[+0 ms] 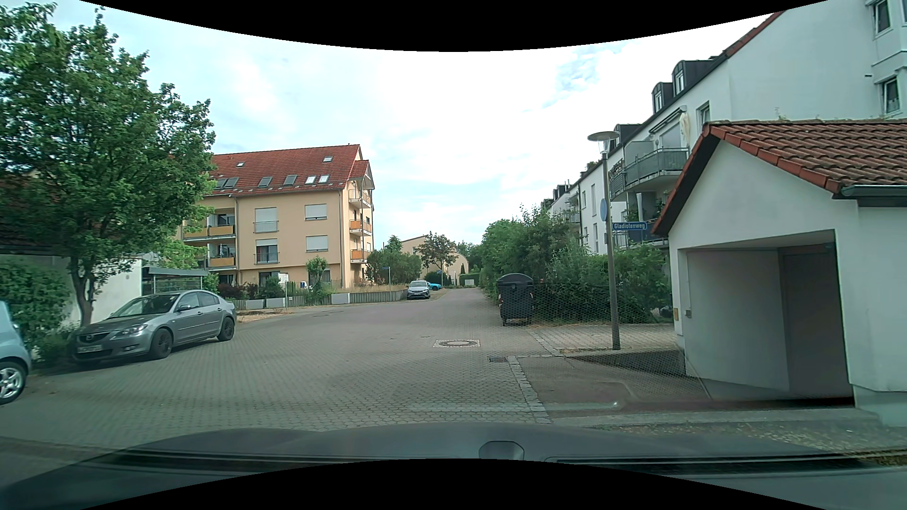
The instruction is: Follow the waypoints while adhering to traffic rules and regulations
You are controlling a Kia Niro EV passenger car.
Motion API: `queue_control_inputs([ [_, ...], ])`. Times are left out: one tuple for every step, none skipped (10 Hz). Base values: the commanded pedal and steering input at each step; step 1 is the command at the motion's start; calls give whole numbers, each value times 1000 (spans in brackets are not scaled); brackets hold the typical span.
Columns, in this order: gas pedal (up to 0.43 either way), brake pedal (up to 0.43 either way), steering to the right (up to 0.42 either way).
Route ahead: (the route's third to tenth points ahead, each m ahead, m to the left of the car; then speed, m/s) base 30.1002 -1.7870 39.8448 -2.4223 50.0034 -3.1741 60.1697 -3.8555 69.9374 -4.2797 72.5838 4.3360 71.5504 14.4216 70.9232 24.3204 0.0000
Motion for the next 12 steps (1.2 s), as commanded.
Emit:
queue_control_inputs([
  [0, 287, -228],
  [0, 293, -228],
  [0, 299, -228],
  [0, 299, -228],
  [0, 299, -228],
  [0, 299, -228],
  [0, 305, -228],
  [0, 299, -228],
  [0, 305, -228],
  [0, 305, -228],
  [0, 305, -228],
  [0, 305, -228],
])
